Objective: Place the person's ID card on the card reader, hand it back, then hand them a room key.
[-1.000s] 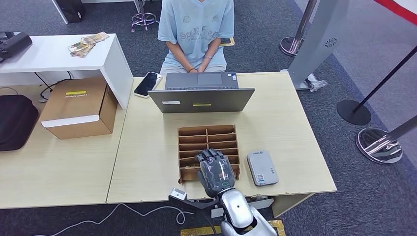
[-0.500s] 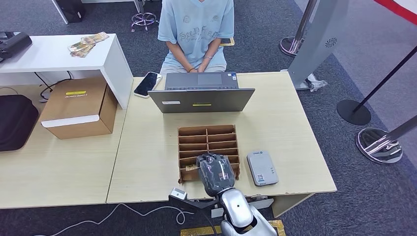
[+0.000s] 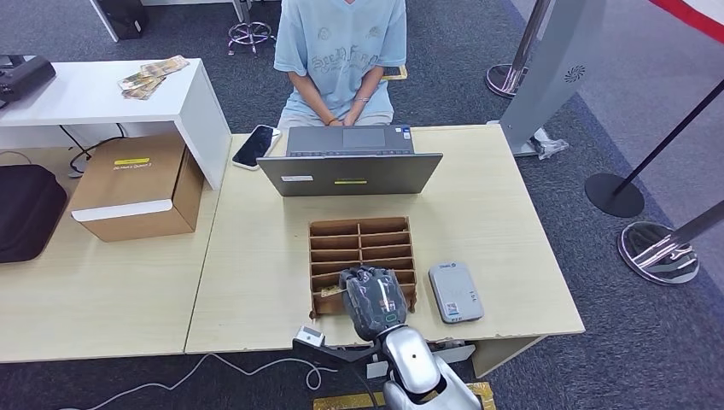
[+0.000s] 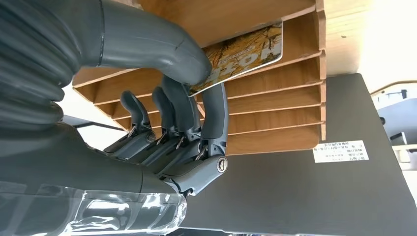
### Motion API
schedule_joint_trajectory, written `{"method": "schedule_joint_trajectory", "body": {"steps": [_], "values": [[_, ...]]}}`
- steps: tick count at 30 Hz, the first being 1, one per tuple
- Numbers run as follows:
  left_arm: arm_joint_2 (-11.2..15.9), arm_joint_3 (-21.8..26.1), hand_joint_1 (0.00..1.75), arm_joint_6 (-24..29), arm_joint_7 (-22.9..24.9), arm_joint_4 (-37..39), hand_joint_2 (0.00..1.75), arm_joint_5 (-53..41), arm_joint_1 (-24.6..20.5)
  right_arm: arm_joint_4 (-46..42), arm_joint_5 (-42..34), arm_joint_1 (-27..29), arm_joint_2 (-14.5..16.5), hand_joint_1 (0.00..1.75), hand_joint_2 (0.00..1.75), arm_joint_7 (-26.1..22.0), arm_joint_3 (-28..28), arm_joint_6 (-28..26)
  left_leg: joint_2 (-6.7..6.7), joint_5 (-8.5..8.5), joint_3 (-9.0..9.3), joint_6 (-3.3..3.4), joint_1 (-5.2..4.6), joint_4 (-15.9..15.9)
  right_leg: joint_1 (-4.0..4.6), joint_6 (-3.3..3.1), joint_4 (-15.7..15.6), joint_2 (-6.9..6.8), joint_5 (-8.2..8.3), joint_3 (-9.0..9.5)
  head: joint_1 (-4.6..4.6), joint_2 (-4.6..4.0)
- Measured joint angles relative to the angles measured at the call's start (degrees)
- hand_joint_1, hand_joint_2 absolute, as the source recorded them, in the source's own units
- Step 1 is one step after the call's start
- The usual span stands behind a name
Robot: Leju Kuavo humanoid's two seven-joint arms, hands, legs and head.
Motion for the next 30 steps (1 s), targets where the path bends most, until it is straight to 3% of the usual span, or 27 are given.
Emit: {"method": "schedule_joint_trajectory", "body": {"steps": [4, 19, 27, 30], "values": [[0.0, 0.0, 0.00, 0.0, -0.3, 0.0, 0.00, 0.0, 0.0, -0.4, -0.5, 0.1, 0.0, 1.75, 1.75, -0.1, 0.0, -0.9, 0.00, 0.00, 0.00, 0.00, 0.00, 0.0, 0.00, 0.00, 0.0, 0.00, 0.00, -0.01, 0.00, 0.00], [0.0, 0.0, 0.00, 0.0, -0.3, 0.0, 0.00, -0.1, 0.0, -5.3, -16.9, 2.7, -0.7, 1.75, 1.75, -7.4, -5.1, 1.8, 0.00, 0.00, 0.00, 0.00, 0.00, 0.0, 0.00, 0.00, 0.0, 0.01, 0.00, -0.03, 0.00, 0.00], [0.0, 0.0, 0.00, 0.0, -0.2, 0.0, 0.00, -0.1, 0.1, -14.0, -27.7, 5.8, -1.4, 1.75, 1.75, -13.1, -9.3, 8.4, 0.00, 0.00, -0.01, 0.00, 0.00, 0.0, 0.00, -0.01, 0.0, 0.01, 0.00, -0.04, -0.01, 0.00], [0.0, 0.0, 0.00, 0.0, -0.2, 0.0, 0.00, -0.1, 0.1, -17.3, -34.8, 7.0, -1.6, 1.75, 1.75, -17.2, -10.5, 10.9, 0.00, 0.00, -0.01, 0.00, 0.00, 0.0, 0.00, -0.01, 0.0, 0.01, 0.00, -0.04, -0.01, 0.00]]}}
